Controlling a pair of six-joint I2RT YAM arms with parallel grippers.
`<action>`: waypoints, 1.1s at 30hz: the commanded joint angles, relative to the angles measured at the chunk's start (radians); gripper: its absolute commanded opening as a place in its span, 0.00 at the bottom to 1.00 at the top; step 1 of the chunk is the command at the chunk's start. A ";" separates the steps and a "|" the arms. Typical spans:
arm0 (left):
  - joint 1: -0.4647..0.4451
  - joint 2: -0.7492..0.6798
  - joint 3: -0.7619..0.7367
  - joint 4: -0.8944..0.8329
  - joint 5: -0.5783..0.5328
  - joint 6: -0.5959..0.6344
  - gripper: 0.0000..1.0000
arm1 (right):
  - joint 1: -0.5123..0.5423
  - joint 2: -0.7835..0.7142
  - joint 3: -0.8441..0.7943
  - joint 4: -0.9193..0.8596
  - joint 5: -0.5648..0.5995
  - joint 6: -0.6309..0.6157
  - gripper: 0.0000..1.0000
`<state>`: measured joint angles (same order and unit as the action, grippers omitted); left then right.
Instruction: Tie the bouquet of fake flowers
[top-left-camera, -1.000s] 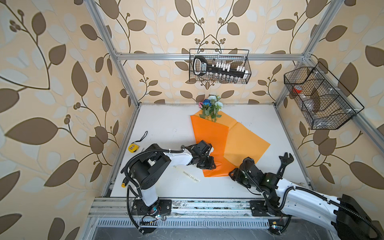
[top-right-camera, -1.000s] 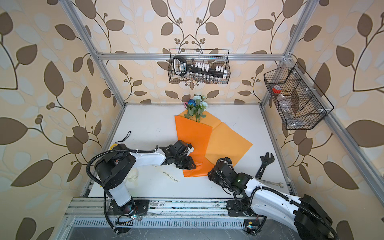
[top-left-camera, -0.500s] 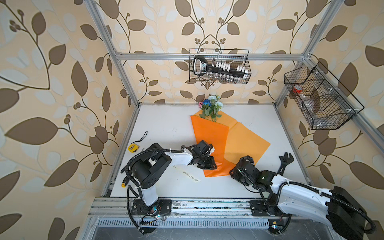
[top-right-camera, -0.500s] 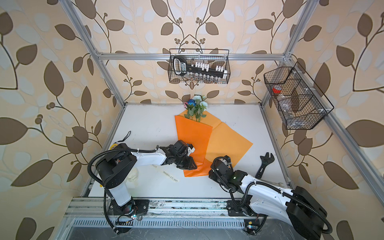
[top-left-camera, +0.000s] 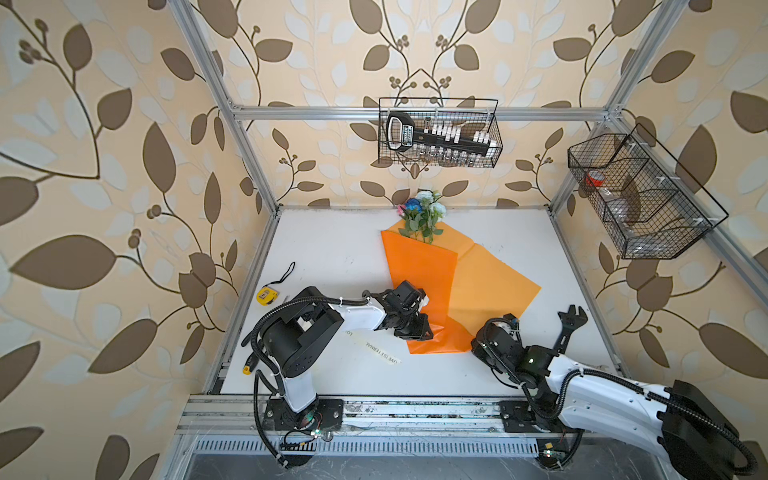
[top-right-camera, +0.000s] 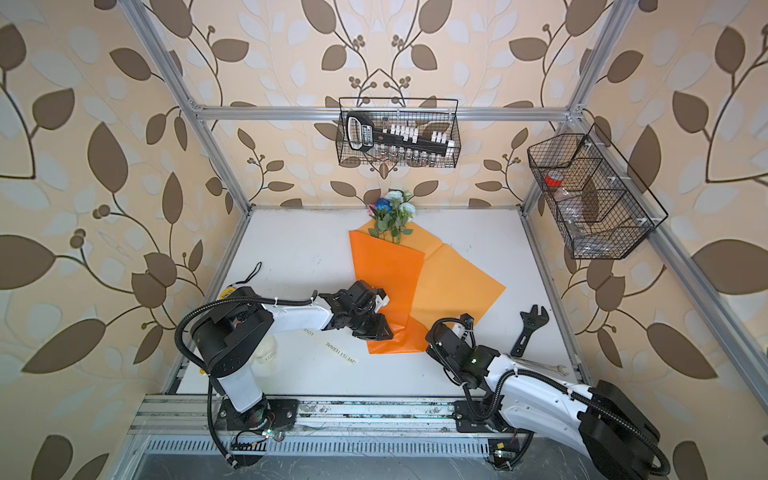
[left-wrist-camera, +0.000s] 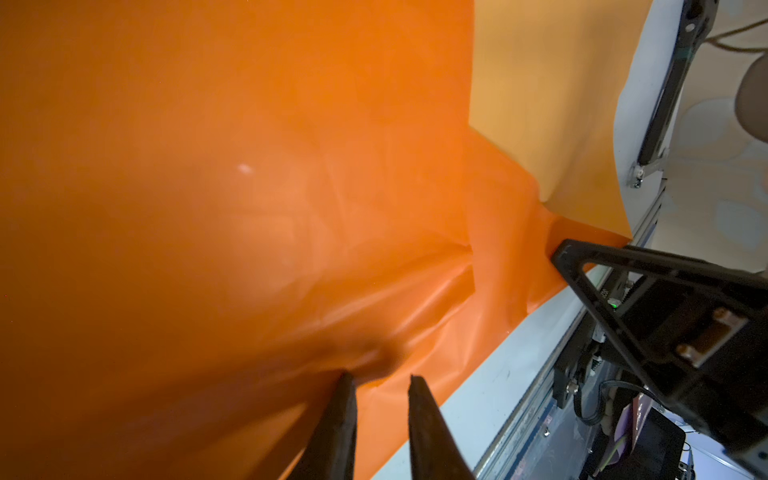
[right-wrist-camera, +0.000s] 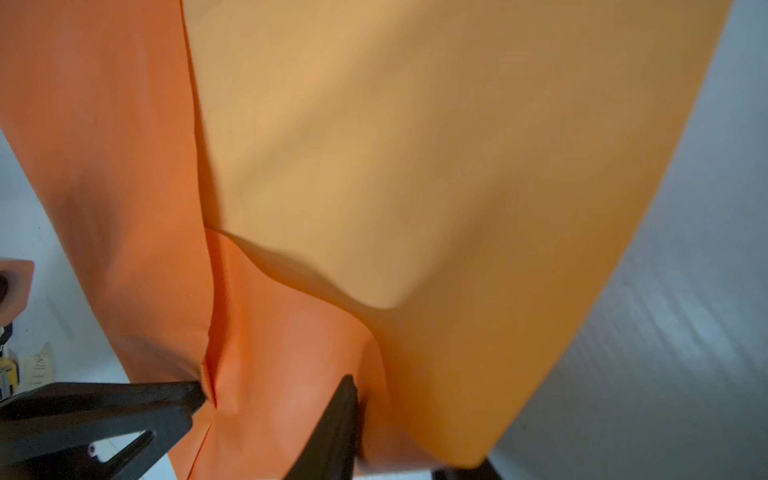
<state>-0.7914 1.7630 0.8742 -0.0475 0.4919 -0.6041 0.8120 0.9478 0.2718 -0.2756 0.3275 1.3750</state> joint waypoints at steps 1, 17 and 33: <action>-0.002 -0.021 0.014 -0.032 0.010 0.026 0.25 | -0.005 0.002 0.005 -0.043 0.044 0.048 0.16; -0.002 -0.030 0.016 -0.038 0.001 0.020 0.26 | 0.120 0.224 0.346 -0.199 0.139 -0.306 0.00; -0.002 -0.081 0.023 -0.046 -0.001 0.010 0.27 | 0.182 0.099 0.380 -0.373 0.231 -0.206 0.00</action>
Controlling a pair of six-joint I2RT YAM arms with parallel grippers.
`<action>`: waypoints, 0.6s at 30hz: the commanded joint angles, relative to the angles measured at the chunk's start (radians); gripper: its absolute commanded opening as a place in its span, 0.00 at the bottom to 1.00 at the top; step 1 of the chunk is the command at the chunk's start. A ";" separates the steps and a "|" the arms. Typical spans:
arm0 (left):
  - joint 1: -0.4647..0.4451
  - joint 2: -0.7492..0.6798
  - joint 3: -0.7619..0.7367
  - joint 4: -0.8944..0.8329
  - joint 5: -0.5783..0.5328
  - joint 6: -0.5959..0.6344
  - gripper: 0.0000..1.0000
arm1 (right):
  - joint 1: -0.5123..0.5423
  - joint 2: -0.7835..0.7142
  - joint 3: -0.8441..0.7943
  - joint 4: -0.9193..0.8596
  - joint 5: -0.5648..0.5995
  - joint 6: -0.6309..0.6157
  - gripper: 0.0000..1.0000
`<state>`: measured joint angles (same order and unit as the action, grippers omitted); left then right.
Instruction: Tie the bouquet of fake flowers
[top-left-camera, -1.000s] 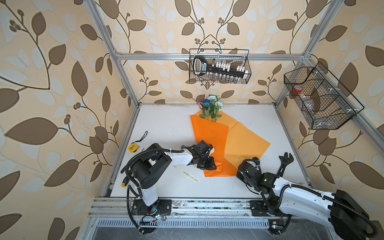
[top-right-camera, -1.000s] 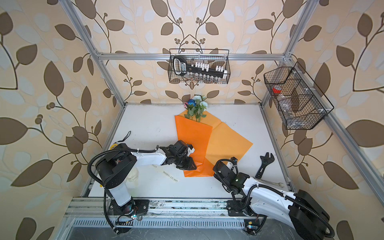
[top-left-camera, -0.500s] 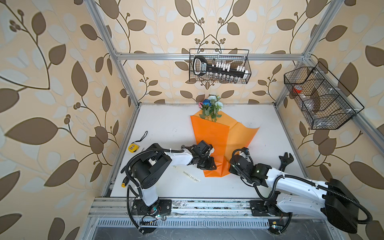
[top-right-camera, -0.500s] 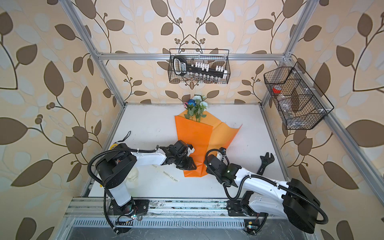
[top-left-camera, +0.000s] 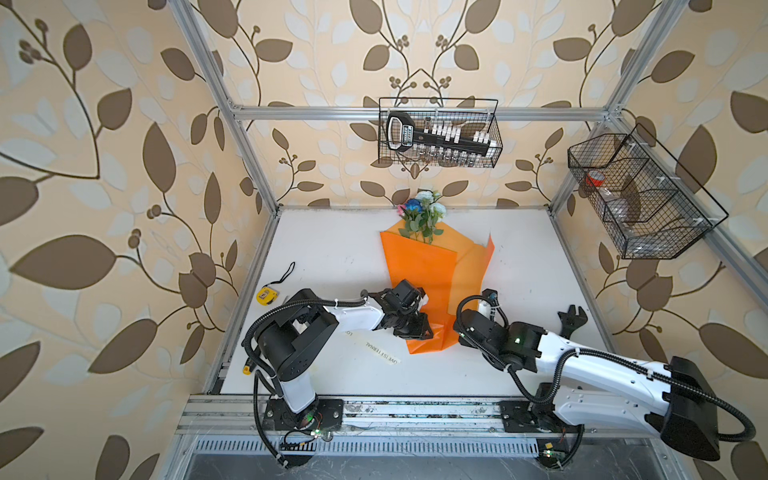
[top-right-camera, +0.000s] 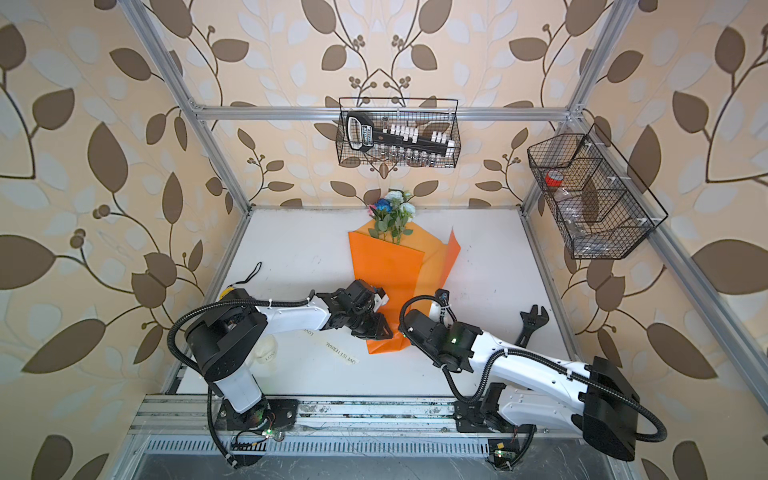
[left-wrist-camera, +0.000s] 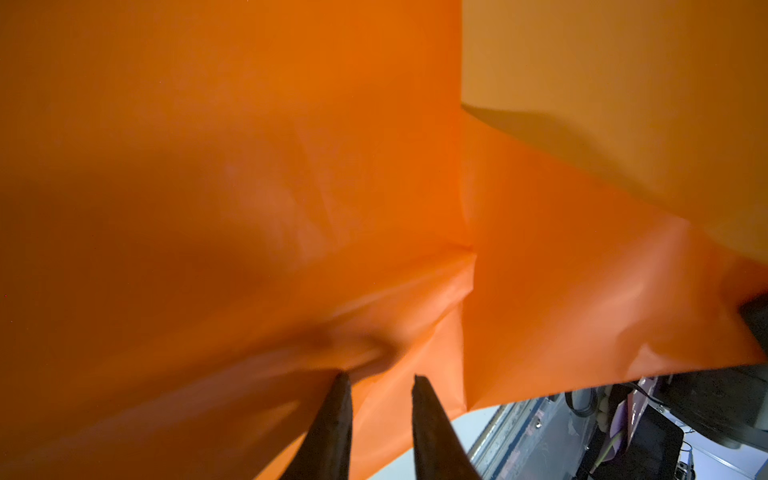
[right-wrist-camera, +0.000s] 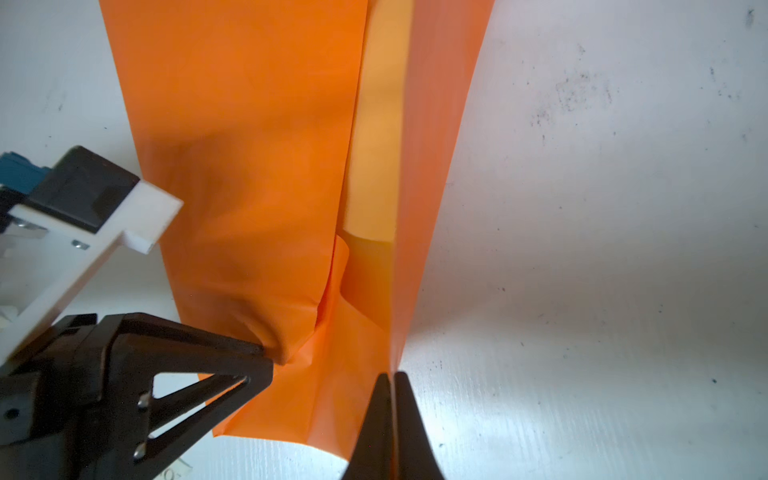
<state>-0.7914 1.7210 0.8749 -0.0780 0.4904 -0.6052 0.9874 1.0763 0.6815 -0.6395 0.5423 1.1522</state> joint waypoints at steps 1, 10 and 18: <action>-0.002 -0.037 0.024 -0.017 0.002 0.013 0.27 | 0.008 -0.036 -0.035 0.011 0.012 0.000 0.00; -0.002 -0.006 0.030 0.046 0.050 -0.017 0.27 | 0.051 0.069 0.025 0.062 0.018 -0.072 0.00; -0.002 0.008 0.012 0.068 0.057 -0.027 0.27 | 0.120 0.197 0.133 0.078 0.045 -0.165 0.00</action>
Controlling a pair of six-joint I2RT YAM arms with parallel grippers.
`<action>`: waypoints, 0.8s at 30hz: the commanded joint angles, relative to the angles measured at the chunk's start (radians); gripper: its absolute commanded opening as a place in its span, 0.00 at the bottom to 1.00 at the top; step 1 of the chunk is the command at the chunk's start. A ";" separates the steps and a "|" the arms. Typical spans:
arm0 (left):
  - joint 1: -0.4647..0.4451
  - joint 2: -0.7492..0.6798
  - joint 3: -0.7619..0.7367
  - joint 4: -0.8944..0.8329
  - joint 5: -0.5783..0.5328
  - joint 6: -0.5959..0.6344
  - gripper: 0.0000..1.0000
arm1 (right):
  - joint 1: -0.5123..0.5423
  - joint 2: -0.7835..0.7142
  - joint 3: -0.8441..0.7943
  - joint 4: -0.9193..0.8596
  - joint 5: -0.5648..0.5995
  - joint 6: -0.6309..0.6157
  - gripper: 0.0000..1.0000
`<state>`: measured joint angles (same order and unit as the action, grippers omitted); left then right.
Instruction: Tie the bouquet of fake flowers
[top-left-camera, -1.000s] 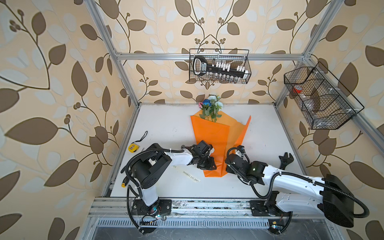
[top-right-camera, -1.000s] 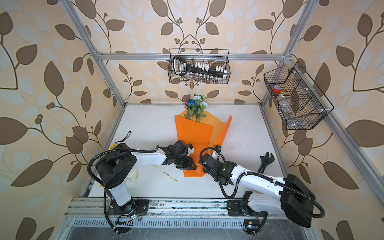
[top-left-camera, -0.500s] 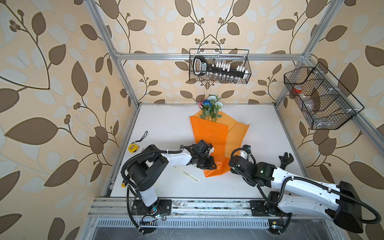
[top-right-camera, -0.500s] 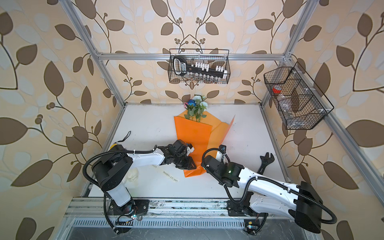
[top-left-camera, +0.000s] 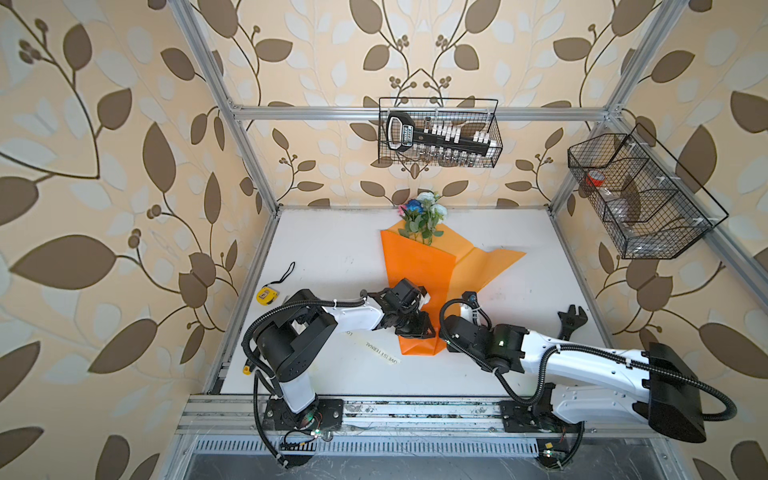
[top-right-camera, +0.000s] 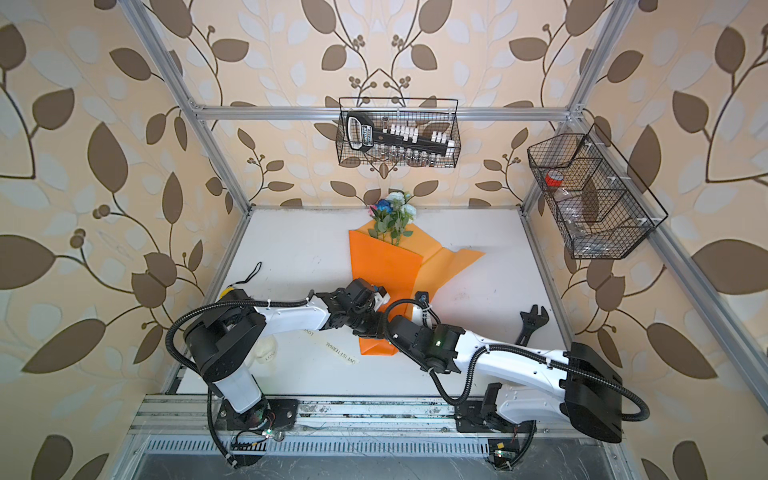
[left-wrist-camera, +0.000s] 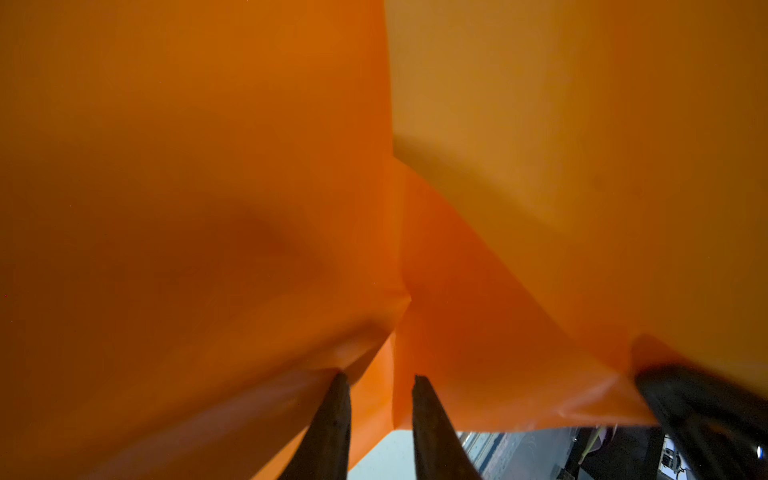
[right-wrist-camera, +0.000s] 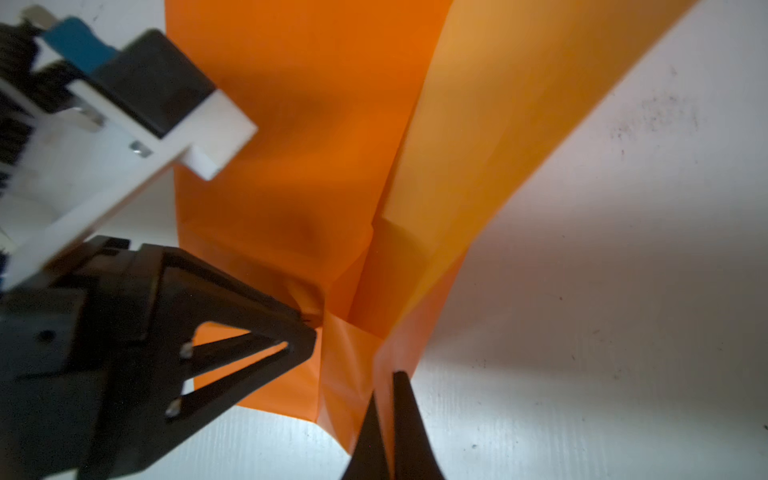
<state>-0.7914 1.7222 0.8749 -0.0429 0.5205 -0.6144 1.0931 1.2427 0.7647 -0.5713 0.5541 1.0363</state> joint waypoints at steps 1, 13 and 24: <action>-0.002 0.011 0.010 0.040 0.029 -0.022 0.27 | 0.015 0.048 0.061 0.012 0.030 -0.061 0.00; 0.000 -0.035 -0.026 0.004 -0.049 -0.120 0.24 | 0.021 0.199 0.151 0.049 -0.007 -0.178 0.00; 0.036 -0.349 -0.011 -0.332 -0.393 -0.133 0.32 | 0.020 0.253 0.187 0.054 0.003 -0.226 0.00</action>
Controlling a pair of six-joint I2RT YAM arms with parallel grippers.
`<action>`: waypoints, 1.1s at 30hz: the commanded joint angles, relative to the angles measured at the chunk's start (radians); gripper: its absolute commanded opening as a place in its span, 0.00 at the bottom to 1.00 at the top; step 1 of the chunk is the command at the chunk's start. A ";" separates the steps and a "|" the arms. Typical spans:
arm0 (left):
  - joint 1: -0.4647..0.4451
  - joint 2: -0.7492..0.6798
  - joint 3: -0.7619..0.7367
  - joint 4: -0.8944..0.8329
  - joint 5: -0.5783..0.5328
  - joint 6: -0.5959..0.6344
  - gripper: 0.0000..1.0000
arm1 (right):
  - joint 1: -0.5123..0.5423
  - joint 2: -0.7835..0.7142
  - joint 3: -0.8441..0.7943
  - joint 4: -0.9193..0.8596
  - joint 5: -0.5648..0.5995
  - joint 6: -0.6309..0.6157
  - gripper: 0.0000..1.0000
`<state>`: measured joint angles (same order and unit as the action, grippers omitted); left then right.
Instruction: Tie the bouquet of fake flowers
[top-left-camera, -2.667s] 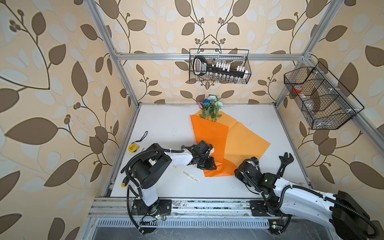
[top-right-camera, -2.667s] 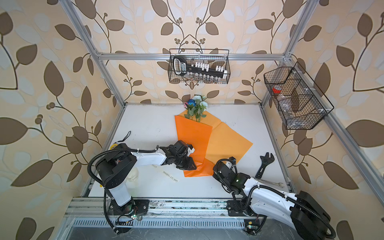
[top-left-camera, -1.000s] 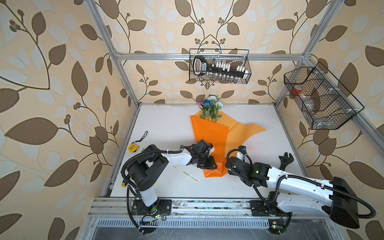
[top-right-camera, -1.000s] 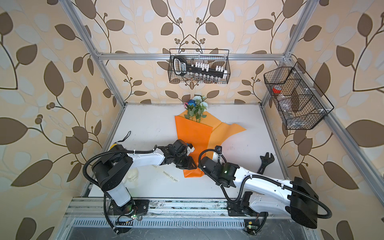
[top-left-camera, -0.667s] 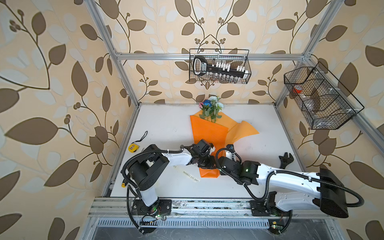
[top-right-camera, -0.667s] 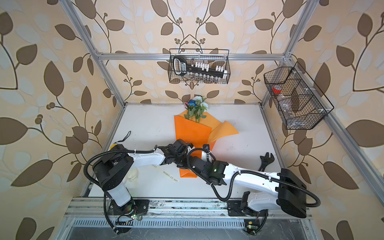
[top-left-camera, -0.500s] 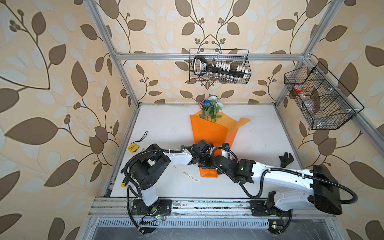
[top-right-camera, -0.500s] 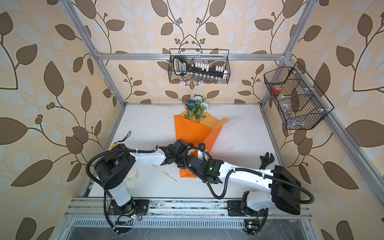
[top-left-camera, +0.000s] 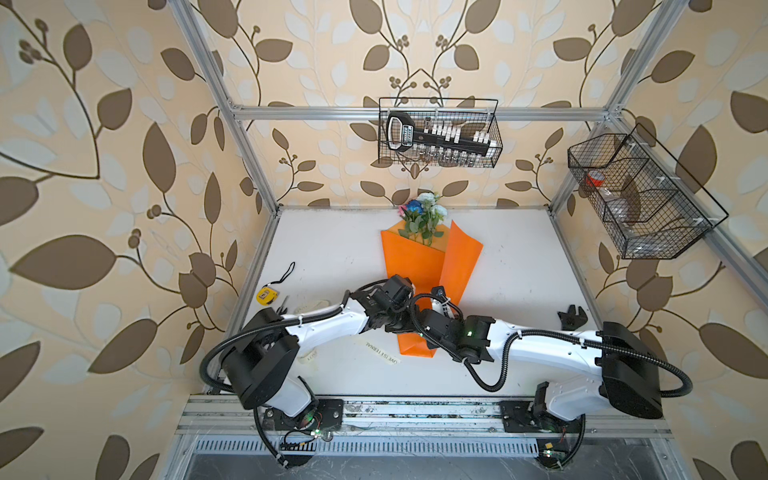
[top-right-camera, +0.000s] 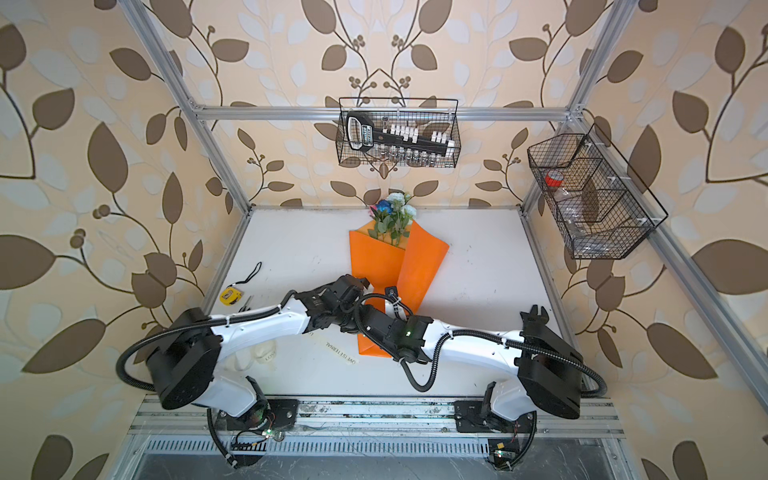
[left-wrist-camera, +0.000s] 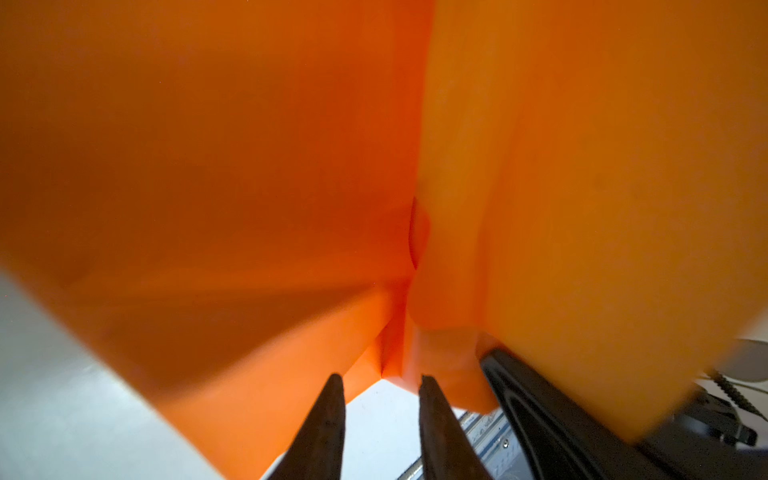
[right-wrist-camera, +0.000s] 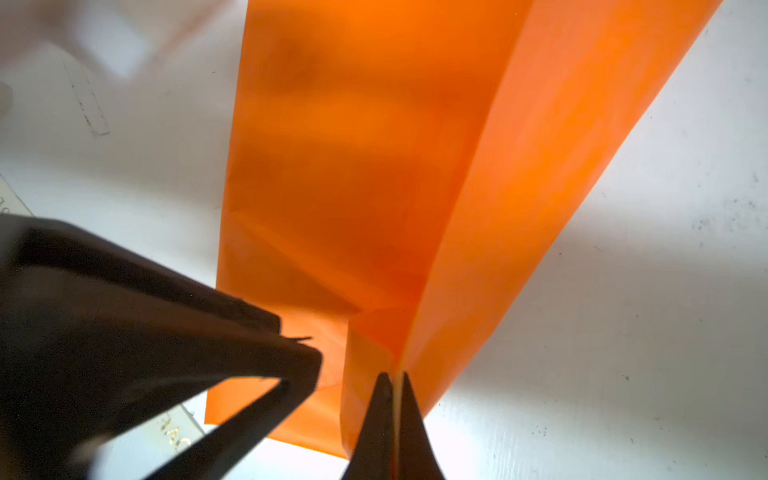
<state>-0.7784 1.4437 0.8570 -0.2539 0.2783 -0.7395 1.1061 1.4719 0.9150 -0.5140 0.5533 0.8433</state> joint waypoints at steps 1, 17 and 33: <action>0.042 -0.082 -0.005 -0.128 -0.165 -0.012 0.33 | 0.008 0.033 0.043 0.001 -0.001 -0.040 0.00; 0.217 0.078 -0.127 0.179 0.066 -0.030 0.25 | 0.019 0.275 0.220 0.020 -0.024 -0.193 0.00; 0.299 -0.058 -0.113 -0.015 -0.087 -0.008 0.38 | 0.044 0.452 0.318 0.033 0.011 -0.320 0.02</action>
<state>-0.5064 1.4780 0.7303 -0.2188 0.2474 -0.7643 1.1427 1.8954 1.2057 -0.4782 0.5522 0.5655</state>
